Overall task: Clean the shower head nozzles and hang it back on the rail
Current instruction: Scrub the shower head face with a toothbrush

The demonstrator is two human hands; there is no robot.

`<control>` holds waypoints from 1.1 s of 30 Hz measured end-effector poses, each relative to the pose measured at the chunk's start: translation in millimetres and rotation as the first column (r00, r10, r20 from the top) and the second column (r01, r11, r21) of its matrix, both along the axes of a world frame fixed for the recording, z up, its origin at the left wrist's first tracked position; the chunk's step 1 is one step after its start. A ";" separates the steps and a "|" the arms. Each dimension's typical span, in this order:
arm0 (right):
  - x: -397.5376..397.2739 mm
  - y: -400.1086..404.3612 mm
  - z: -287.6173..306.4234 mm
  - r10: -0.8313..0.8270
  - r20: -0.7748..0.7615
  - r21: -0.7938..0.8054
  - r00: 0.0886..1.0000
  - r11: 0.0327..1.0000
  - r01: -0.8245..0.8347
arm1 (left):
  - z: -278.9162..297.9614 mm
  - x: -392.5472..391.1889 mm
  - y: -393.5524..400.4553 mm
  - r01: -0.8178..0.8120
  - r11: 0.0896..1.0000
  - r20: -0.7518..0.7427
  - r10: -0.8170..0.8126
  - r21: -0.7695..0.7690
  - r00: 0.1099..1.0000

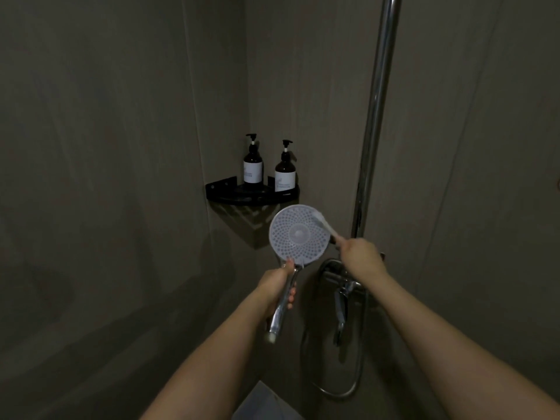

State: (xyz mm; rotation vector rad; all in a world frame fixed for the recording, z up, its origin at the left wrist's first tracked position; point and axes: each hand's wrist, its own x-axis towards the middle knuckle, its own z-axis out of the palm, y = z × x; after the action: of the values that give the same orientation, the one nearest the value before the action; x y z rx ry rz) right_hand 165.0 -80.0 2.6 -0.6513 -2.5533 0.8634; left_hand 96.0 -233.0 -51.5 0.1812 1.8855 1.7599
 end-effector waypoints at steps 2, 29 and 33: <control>1.0 16.3 -12.2 -0.130 -0.113 -0.110 0.985 0.987 0.118 | -5.6 -0.9 0.2 -0.008 1.000 0.016 0.008 0.004 1.000; -7.5 21.7 -199.5 0.227 0.226 -0.369 0.947 0.920 -0.133 | -160.3 29.6 83.0 -0.409 0.830 0.503 0.186 0.379 0.844; -17.2 28.7 -203.7 0.234 0.251 -0.333 0.939 0.932 -0.143 | -166.9 18.2 92.4 -0.420 0.820 0.502 0.193 0.390 0.843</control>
State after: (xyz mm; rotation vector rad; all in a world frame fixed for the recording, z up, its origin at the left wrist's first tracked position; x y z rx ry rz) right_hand 147.8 -51.3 -201.1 -0.6675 -2.8001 1.3485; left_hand 114.2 -140.7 -218.3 -0.3545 1.1606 2.2513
